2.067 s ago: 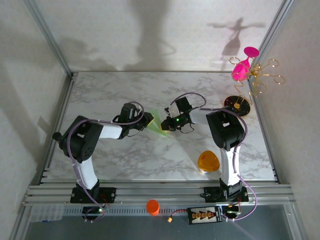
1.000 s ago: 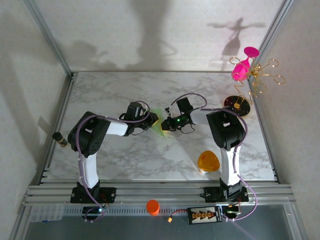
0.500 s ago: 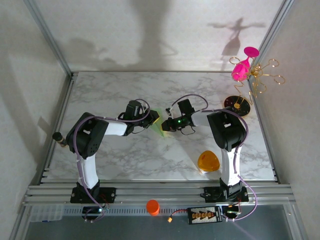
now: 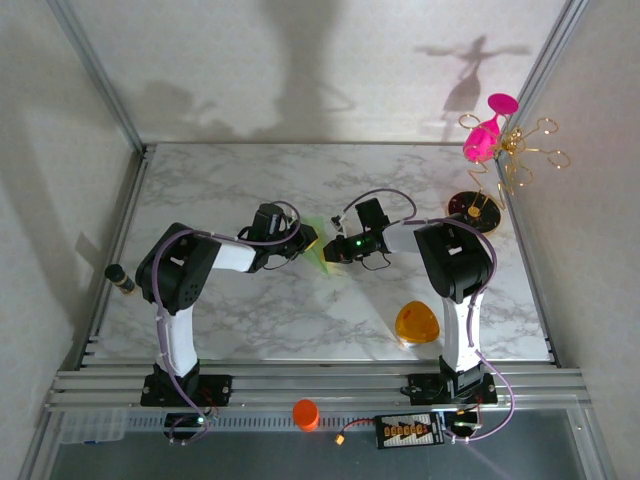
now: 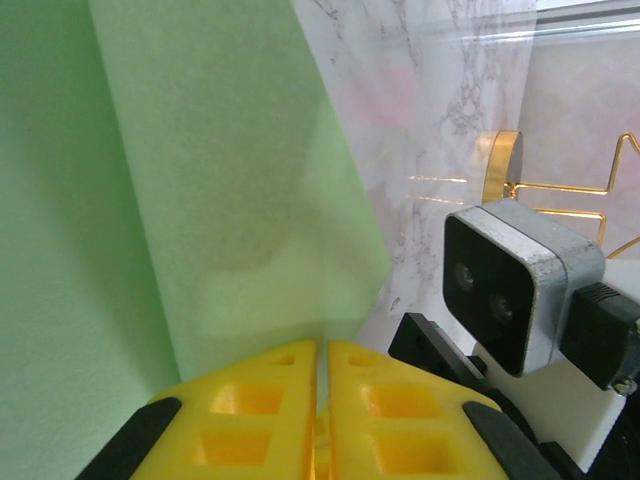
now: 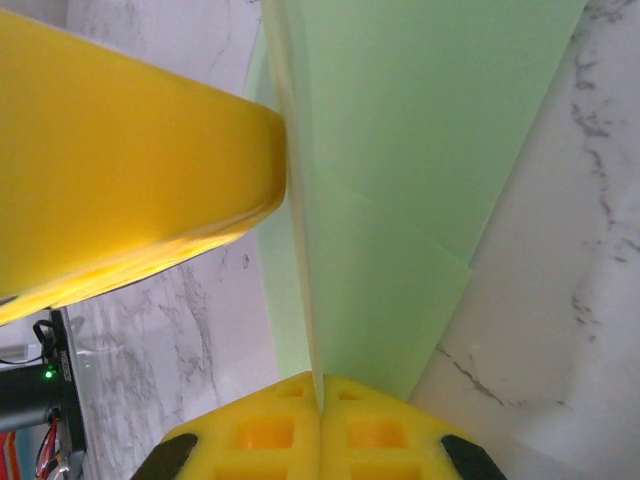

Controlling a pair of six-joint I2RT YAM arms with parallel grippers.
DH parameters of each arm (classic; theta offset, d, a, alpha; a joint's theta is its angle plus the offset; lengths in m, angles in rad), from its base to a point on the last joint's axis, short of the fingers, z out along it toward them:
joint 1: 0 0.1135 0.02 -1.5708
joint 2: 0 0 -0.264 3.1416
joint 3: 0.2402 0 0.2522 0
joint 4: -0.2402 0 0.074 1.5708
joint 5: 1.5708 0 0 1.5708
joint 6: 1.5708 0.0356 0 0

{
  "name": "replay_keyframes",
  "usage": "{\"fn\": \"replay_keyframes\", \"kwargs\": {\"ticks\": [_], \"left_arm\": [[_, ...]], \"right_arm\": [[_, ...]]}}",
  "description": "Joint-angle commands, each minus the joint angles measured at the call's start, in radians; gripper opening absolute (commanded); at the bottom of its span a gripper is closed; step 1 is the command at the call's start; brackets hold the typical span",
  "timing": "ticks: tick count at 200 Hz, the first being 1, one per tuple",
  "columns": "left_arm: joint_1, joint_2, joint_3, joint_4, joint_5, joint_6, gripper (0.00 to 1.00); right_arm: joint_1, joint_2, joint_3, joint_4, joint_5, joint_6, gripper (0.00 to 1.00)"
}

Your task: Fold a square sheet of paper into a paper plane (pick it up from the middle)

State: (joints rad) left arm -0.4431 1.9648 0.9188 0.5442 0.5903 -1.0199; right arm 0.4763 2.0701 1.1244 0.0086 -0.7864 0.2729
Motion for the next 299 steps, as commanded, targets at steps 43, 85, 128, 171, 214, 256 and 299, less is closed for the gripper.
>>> {"fn": "replay_keyframes", "kwargs": {"ticks": [43, 85, 128, 171, 214, 256, 299], "left_arm": [[0.014, 0.018, 0.028, -0.009, 0.017, 0.037, 0.14], [0.004, 0.046, 0.058, -0.014, 0.032, 0.043, 0.13], [-0.002, 0.058, 0.069, -0.026, 0.041, 0.050, 0.13], [-0.003, 0.064, 0.081, -0.030, 0.045, 0.056, 0.13], [-0.005, 0.067, 0.087, -0.030, 0.052, 0.060, 0.13], [0.002, 0.038, 0.079, -0.036, 0.040, 0.071, 0.14], [0.032, 0.013, 0.032, 0.005, 0.045, 0.065, 0.14]], "right_arm": [[0.012, 0.120, -0.047, -0.064, 0.210, -0.057, 0.07], [0.013, 0.126, -0.032, -0.084, 0.217, -0.062, 0.12], [0.012, 0.133, -0.022, -0.094, 0.224, -0.057, 0.19], [0.012, 0.140, -0.017, -0.103, 0.227, -0.046, 0.20], [0.010, 0.144, -0.013, -0.117, 0.225, -0.037, 0.12], [0.007, 0.151, -0.005, -0.132, 0.228, -0.030, 0.07], [0.001, 0.151, -0.009, -0.135, 0.231, -0.028, 0.06]]}}
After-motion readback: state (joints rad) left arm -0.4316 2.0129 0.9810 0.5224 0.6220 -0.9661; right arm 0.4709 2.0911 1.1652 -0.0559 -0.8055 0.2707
